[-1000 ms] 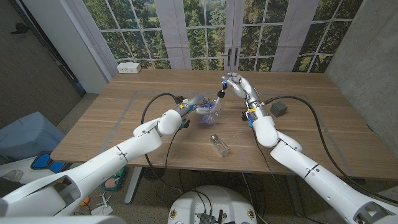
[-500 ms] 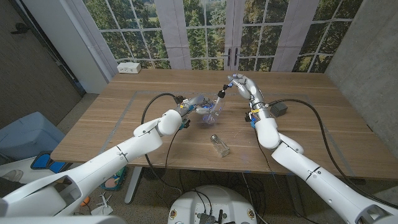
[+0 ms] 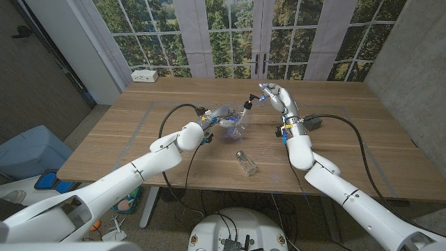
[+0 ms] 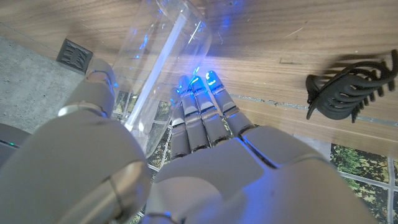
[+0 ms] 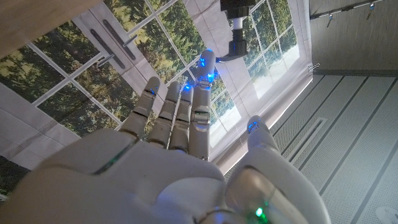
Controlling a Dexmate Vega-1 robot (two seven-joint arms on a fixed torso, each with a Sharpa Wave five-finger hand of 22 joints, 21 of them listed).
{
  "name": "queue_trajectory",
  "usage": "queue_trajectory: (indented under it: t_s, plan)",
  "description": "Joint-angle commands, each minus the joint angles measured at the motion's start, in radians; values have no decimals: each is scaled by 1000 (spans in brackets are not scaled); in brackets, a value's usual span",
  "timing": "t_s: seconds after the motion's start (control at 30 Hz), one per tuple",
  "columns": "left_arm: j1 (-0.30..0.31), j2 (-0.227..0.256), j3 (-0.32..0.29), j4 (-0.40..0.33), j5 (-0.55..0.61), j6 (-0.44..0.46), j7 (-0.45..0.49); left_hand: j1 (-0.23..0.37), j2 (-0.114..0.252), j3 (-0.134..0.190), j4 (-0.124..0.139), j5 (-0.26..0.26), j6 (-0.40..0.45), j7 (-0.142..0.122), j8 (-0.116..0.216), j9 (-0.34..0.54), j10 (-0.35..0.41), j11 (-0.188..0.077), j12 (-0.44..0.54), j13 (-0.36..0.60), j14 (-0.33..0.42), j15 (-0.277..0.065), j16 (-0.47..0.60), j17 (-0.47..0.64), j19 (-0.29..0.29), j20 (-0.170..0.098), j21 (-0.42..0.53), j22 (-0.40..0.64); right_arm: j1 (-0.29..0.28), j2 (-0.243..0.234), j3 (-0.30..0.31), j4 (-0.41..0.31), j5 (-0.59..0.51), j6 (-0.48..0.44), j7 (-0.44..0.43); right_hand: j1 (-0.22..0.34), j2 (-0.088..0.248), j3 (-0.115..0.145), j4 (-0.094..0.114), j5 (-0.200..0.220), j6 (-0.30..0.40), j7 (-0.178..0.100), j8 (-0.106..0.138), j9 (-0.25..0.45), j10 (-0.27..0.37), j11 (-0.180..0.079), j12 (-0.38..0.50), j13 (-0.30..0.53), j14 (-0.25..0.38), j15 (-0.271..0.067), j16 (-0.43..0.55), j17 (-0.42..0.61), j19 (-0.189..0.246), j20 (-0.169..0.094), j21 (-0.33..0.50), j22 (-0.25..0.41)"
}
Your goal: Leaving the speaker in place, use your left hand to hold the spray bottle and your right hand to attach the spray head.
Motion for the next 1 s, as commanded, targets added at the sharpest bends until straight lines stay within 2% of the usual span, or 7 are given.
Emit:
queue_trajectory:
  t_s: [0.03,0.37,0.43,0.47,0.63,0.83,1.0]
  plan:
    - [-3,-3,3,4,0,2,-2,229,240,78,74,5,256,-77,6,5,141,-142,6,3,2,-159,-3,2,-2,-1,5,-1,3,-9,-7,6,-9,82,25,4,2,9,-3,1,9,-2,11,11,8,-2,7,5,2,-4,4,5,6,-5,6,2]
    - [5,1,2,-12,2,17,2,229,239,78,74,5,257,-76,5,6,140,-140,5,3,2,-159,-3,3,-2,-1,7,-1,0,-13,-4,5,32,122,90,10,1,11,-5,1,-7,-3,16,25,13,-7,6,6,-11,-10,-3,2,8,-13,7,2]
    - [5,2,2,-13,3,17,3,229,240,79,75,5,258,-76,5,6,141,-141,5,3,3,-158,-3,3,-2,-1,7,-1,3,-21,-11,-3,42,115,128,12,1,12,-5,1,-33,-3,2,18,-8,-13,-4,7,-20,-9,-7,0,8,-14,7,2]
    - [5,1,3,-13,3,17,2,229,240,79,75,5,257,-76,5,6,140,-140,5,3,3,-158,-3,3,-2,-1,7,-1,4,-23,-13,-5,43,111,140,14,2,13,-5,1,-65,-5,-17,7,-34,-13,-16,8,-31,-7,-13,-1,3,-17,5,2]
    - [6,2,4,-17,6,23,1,229,240,79,75,5,256,-77,4,6,139,-140,5,3,2,-158,-3,2,-4,-1,8,-1,9,-31,-19,-19,49,93,185,21,6,18,-5,2,-156,-13,-68,-16,-94,-17,-40,10,-62,-4,-26,-4,-11,-15,-1,1]
    - [9,5,4,-22,7,29,3,228,240,79,75,5,256,-79,3,7,140,-141,5,3,2,-158,-3,2,-4,0,9,-1,15,-32,-21,-32,36,72,204,24,6,21,-5,1,-217,-39,-101,-24,-150,-22,-59,8,-94,2,-40,-5,-30,-12,-10,1]
    - [9,6,4,-22,6,35,0,228,240,79,75,5,256,-79,3,7,137,-139,4,3,2,-159,-2,3,-4,0,10,-1,20,-24,-21,-26,39,93,201,26,2,22,-7,0,-273,-64,-130,-29,-193,-35,-70,3,-105,0,-46,-8,-36,-13,-15,0]
